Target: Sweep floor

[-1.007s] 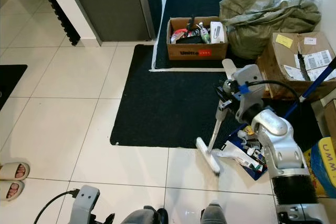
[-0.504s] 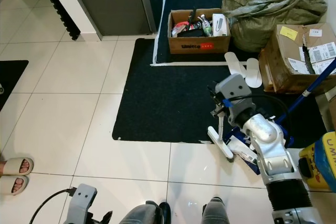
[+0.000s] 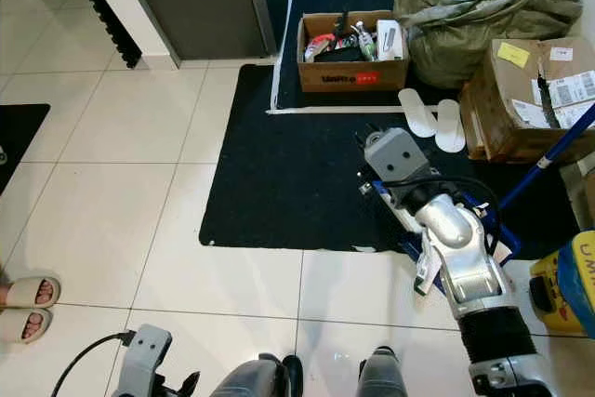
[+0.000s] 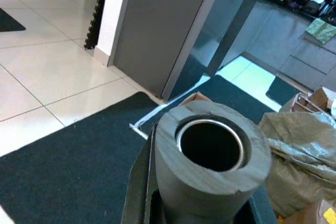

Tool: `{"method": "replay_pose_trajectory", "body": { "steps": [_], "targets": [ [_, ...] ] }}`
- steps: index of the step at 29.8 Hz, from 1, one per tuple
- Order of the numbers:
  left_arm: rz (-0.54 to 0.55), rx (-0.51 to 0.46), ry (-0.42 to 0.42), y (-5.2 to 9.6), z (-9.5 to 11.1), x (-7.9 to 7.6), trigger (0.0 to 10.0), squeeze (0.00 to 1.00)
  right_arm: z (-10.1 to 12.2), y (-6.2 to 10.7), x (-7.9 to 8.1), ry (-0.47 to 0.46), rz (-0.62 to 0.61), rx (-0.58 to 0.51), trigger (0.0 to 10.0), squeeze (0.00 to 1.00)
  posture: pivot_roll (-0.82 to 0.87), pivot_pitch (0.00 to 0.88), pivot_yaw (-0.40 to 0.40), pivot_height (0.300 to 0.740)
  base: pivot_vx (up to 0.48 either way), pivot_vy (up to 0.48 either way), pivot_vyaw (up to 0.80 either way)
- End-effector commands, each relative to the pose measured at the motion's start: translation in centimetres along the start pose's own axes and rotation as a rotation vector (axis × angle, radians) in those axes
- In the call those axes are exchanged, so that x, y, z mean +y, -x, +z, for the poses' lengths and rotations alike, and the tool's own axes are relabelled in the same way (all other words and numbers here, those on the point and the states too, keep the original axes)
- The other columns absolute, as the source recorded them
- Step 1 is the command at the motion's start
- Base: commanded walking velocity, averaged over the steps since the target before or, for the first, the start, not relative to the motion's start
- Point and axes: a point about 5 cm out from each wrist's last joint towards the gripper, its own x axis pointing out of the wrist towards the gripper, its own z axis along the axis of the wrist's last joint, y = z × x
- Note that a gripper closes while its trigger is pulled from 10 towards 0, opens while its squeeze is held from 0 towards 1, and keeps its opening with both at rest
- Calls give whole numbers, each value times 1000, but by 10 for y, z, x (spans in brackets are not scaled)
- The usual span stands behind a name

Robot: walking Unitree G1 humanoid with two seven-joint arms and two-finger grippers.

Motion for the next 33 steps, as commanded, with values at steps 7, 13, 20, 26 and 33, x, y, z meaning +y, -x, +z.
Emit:
{"method": "replay_pose_trajectory", "body": {
  "steps": [7,13,20,26,33],
  "targets": [
    [7,46,11,8,-14,2,10000,0,5,0,-3,5,-20,-45,10000,0,-35,334,116,740,0,0,0],
    [6,52,14,8,-14,1,10000,0,2,2,-17,-166,-10,35,10000,0,-40,330,112,740,0,0,0],
    [10,67,21,8,-16,0,10000,0,8,4,-38,-395,34,88,10000,0,-52,319,104,740,0,0,0],
    [13,72,24,8,-18,0,10000,0,0,9,-36,-346,86,159,10000,0,-52,317,103,740,0,0,0],
    [18,77,26,10,-19,1,10000,0,-12,15,-38,-205,79,263,10000,0,-52,317,103,740,0,0,0]
  ]
}}
